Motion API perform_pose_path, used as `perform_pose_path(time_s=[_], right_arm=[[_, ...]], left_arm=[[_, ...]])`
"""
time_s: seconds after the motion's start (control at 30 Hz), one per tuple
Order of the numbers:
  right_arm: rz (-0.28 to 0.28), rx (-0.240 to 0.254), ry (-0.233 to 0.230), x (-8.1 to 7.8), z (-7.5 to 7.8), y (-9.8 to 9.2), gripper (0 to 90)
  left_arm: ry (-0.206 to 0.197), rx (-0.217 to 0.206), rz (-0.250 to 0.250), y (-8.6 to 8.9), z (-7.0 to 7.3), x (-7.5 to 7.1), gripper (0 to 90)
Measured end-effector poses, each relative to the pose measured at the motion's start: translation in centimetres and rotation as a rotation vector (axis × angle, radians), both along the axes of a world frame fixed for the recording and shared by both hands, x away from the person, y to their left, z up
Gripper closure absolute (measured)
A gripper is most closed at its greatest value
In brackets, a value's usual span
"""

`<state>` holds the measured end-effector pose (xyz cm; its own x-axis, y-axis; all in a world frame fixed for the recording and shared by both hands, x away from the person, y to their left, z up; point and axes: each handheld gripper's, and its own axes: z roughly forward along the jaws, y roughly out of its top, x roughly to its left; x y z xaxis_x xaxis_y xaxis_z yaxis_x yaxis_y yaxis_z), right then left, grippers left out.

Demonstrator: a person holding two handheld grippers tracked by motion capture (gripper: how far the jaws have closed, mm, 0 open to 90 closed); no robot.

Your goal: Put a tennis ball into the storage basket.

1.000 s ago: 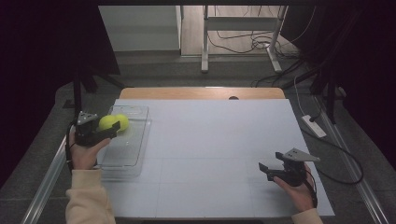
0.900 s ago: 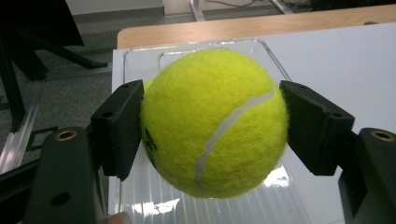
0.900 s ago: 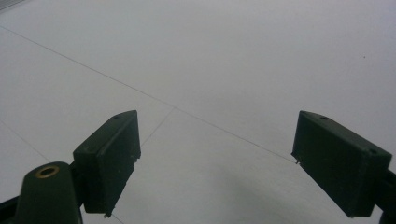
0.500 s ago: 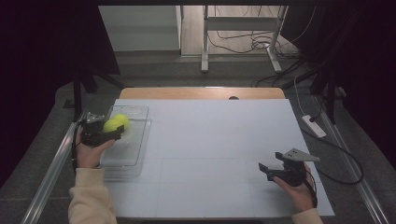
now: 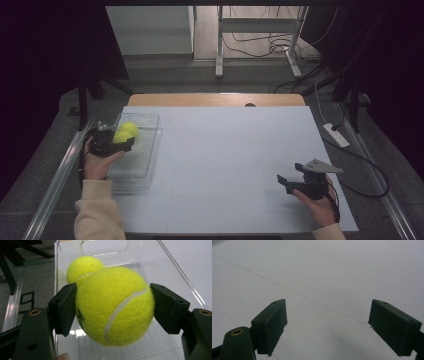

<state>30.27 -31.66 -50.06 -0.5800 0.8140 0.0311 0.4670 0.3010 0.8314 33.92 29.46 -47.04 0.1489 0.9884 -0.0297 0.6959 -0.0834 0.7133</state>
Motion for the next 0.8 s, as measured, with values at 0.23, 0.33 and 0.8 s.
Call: perform_pose_path(time_s=[0.23,0.33,0.8], right_arm=[[0.000,-0.005,0.001,-0.01,0.00,0.07,15.3],[0.001,-0.003,0.002,-0.01,-0.01,0.05,15.3],[0.003,-0.003,0.007,0.01,-0.07,0.00,15.1]], left_arm=[[0.015,0.020,0.016,0.05,0.11,0.01,27.1],[0.024,0.025,0.026,0.14,0.01,0.10,26.9],[-0.001,0.030,0.065,0.31,0.49,0.00,15.4]])
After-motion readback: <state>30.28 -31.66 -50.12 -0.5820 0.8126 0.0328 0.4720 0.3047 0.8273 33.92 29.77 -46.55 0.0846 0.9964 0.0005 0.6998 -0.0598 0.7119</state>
